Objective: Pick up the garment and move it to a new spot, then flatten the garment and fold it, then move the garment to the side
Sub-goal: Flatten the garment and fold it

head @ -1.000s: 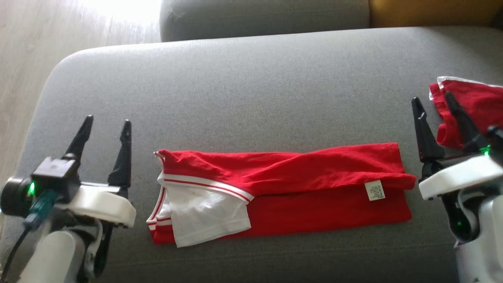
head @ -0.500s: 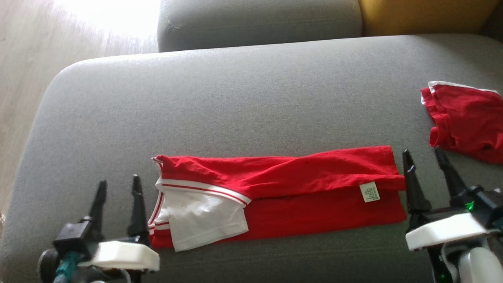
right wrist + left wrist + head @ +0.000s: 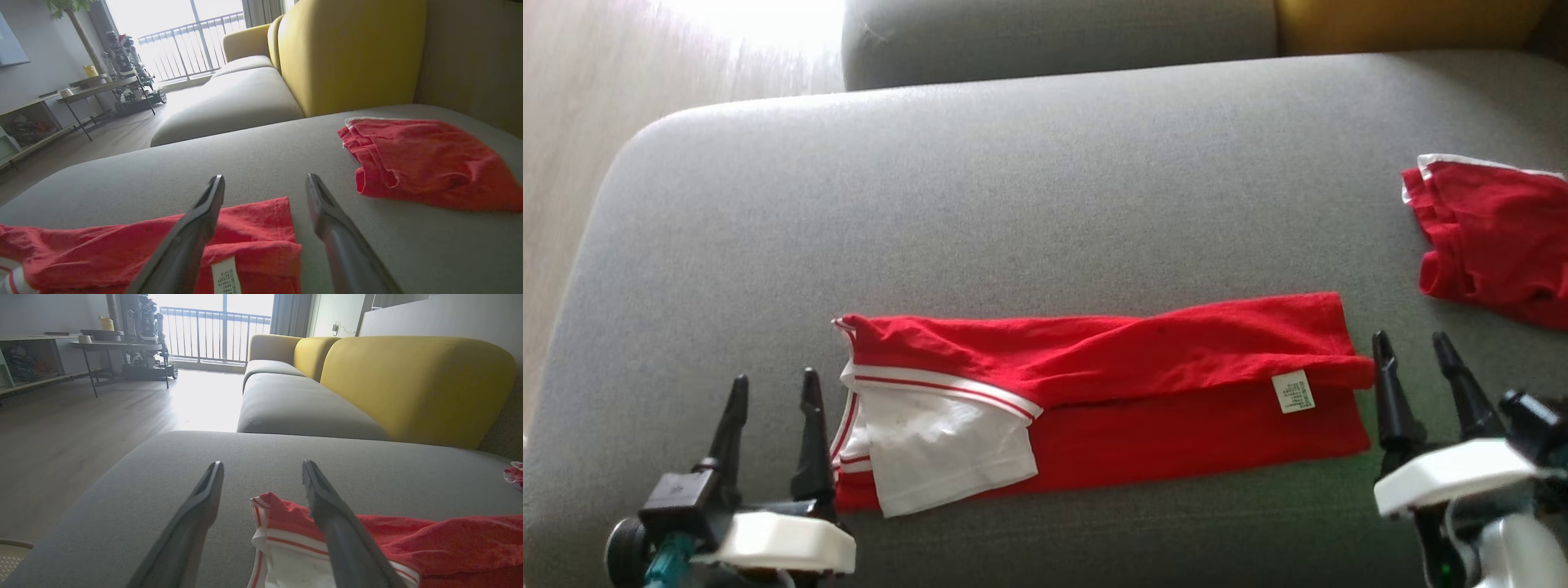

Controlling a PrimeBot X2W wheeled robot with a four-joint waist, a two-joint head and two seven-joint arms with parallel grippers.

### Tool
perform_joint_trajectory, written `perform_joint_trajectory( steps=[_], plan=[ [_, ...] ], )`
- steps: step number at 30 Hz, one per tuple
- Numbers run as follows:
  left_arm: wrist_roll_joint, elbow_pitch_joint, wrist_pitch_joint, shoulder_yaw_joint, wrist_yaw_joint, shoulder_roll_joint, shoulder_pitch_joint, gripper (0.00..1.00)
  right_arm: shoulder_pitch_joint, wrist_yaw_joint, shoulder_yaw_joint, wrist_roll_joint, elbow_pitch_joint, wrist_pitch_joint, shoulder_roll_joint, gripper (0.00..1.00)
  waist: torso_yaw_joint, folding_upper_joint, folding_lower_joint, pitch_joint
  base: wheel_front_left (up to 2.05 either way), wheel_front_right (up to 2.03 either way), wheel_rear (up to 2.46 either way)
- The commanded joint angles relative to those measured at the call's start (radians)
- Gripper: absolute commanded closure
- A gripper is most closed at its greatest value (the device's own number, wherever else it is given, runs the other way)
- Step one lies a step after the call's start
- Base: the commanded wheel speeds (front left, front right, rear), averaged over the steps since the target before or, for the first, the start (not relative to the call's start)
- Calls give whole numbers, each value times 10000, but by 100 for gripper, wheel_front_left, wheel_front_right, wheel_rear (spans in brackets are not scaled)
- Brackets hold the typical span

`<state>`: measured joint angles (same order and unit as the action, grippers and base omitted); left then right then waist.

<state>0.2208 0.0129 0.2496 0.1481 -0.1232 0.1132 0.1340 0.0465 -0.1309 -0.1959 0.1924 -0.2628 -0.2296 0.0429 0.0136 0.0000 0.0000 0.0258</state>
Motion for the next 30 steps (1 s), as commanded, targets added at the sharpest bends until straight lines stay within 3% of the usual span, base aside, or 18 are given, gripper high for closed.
perform_joint_trajectory(
  steps=[1, 11, 20, 30],
  plan=[
    [-135, 239, 121, -372, 98, -75, -617, 0, 817, 2, 56, 118, 30, 99, 76, 0, 28, 0, 0, 142, 0, 0, 0],
    [-676, 128, 121, -352, 542, -314, -1152, 0, 2660, 2, -1133, 409, -3158, 717, 75, 0, 396, 0, 0, 932, 0, 0, 0],
    [-883, 10, 122, -425, 714, -443, -1333, 0, 3138, 2, -1043, -14, -5343, 439, 74, 0, 508, 0, 0, 1066, 0, 0, 0],
    [-957, -108, 122, -480, 810, -531, -1291, 0, 3302, 2, -401, 204, -6553, 155, 74, 0, 355, 0, 0, 828, 0, 0, 0]
  ],
)
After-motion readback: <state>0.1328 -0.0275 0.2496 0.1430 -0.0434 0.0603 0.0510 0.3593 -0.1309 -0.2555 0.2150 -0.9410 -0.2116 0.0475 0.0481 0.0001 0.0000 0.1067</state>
